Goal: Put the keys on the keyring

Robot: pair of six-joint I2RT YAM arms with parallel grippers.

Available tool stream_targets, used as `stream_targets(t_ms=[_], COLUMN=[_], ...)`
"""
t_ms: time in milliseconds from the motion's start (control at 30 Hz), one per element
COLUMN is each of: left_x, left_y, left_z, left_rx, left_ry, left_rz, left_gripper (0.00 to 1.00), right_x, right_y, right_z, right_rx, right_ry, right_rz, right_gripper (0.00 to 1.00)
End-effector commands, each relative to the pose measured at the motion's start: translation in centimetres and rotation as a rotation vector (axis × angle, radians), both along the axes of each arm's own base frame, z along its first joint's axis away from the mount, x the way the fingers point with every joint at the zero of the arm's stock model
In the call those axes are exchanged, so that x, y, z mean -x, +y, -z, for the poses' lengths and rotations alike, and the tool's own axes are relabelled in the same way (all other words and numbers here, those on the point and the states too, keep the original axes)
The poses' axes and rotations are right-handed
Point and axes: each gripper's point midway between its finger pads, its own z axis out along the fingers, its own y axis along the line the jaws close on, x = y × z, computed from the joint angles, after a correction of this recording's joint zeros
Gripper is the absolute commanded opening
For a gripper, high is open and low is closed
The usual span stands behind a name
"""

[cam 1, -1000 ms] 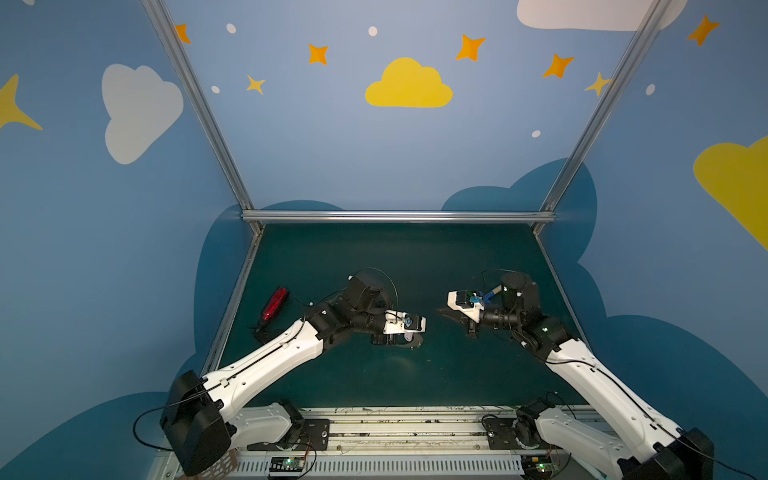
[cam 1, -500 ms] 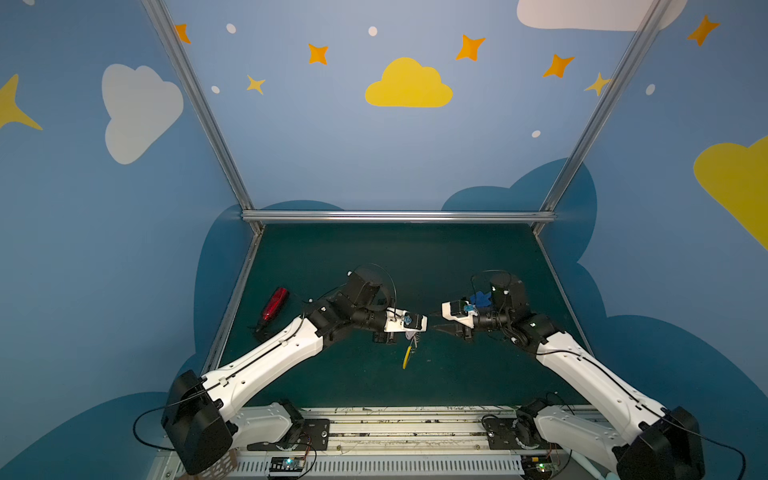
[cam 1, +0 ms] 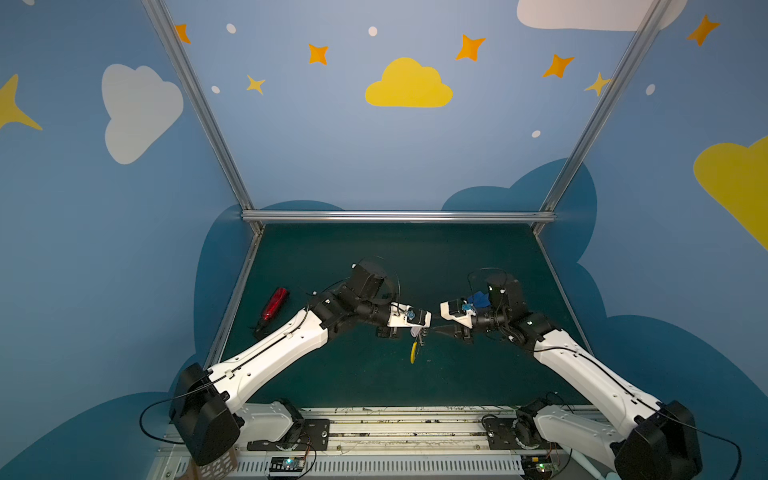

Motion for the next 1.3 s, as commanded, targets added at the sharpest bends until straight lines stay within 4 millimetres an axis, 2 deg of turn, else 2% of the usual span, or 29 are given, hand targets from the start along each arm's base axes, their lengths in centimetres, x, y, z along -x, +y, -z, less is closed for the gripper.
stream_targets(t_ms=[0, 300, 667, 1100, 1267], left_x=[0.1, 0.1, 0.4, 0.6, 0.6], left_y=[-0.2, -0.2, -0.2, 0.0, 0.1], left_z=[-0.8, -1.1, -1.3, -1.0, -0.8], left_rx=[0.013, 0.018, 0.023, 0.008, -0.003], left_ry=[-0.005, -0.016, -0.024, -0.026, -0.028], left_rz=[0.021, 0.021, 0.03, 0.031, 0.029], left_gripper=[0.04, 0.03, 0.03, 0.04, 0.04], right_x=[1.2, 1.8, 1.2, 1.2, 0.9], right_y=[0.3, 1.1, 1.8, 2.0, 2.2], right_z=[0.4, 0.0, 0.2, 0.1, -0.1], right_rx=[-0.019, -0.032, -0.016, -0.017, -0.017], right_ry=[0.055, 0.086, 0.119, 0.115, 0.123], right_rz=[-0.042, -0.071, -0.038, -0.036, -0.018], right_gripper=[0.29, 0.29, 0.2, 0.0, 0.0])
